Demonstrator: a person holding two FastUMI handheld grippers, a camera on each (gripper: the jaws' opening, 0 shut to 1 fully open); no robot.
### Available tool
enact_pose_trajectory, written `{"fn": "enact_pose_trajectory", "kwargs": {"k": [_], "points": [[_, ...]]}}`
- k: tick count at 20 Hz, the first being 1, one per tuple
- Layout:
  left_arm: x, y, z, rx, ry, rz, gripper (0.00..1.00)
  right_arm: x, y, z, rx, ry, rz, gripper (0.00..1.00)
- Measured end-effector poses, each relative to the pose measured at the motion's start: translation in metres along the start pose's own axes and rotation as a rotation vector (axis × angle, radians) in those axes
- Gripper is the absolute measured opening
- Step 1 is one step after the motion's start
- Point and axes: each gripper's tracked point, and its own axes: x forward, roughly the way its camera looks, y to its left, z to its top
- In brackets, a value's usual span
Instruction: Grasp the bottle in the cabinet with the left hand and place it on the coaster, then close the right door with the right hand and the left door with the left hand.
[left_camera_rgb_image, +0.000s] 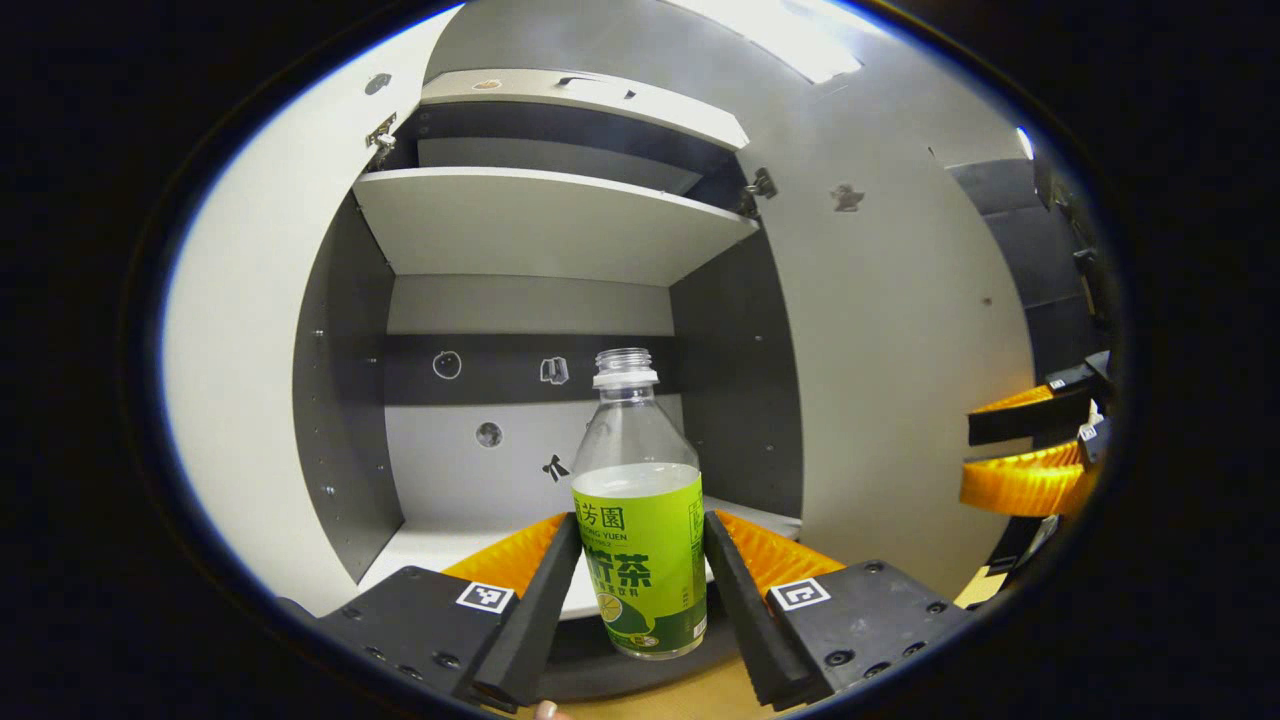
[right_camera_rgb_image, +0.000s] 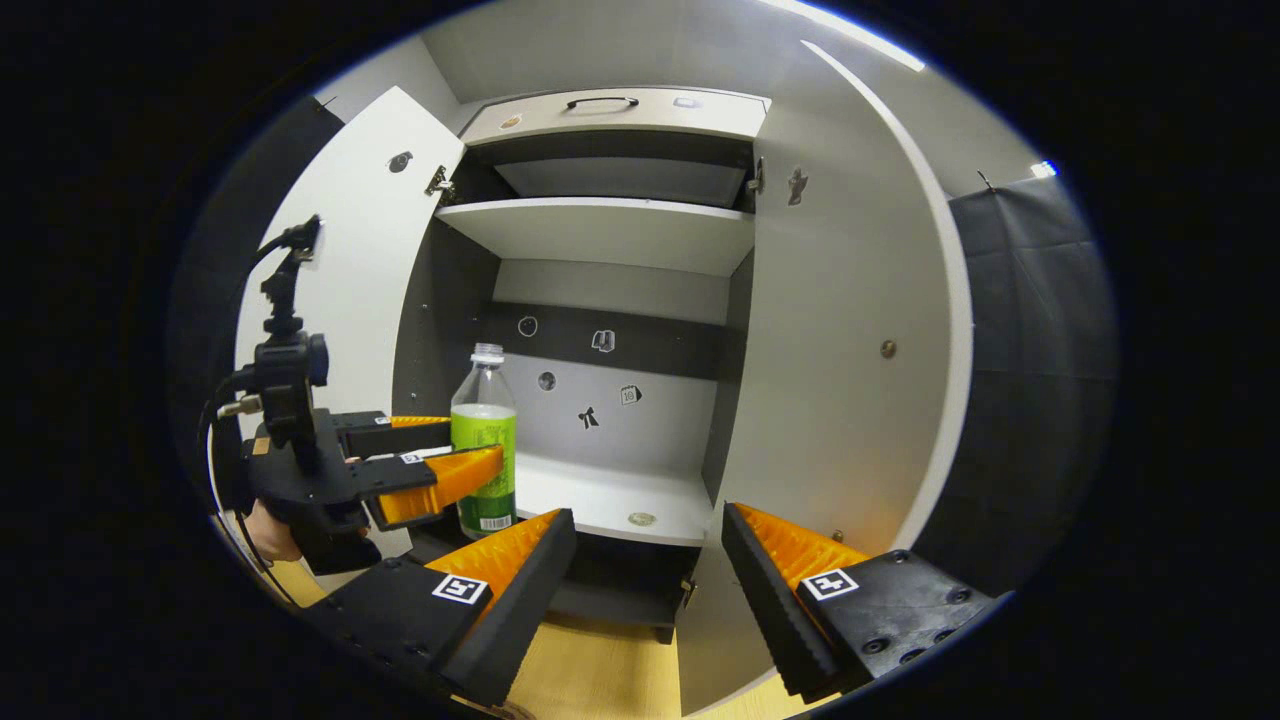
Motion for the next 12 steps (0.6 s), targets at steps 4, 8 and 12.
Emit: {"fn": "enact_pose_trajectory", "kwargs": {"k": [4,8,12], "points": [[-0.05,-0.039,-0.034,-0.055,0.036,-0.024,0.8,-0.034,0.004,-0.001,-0.009,0.019,0.047,0.98],[-0.098,-0.067,-0.061,-0.11,0.035,0.048,0.78,-0.05,0.009,0.0,0.035,0.026,0.163,0.98],[-0.138,-0.098,-0.095,-0.079,0.052,0.121,0.78,-0.063,-0.001,-0.018,0.029,0.052,0.24,0.98]]}}
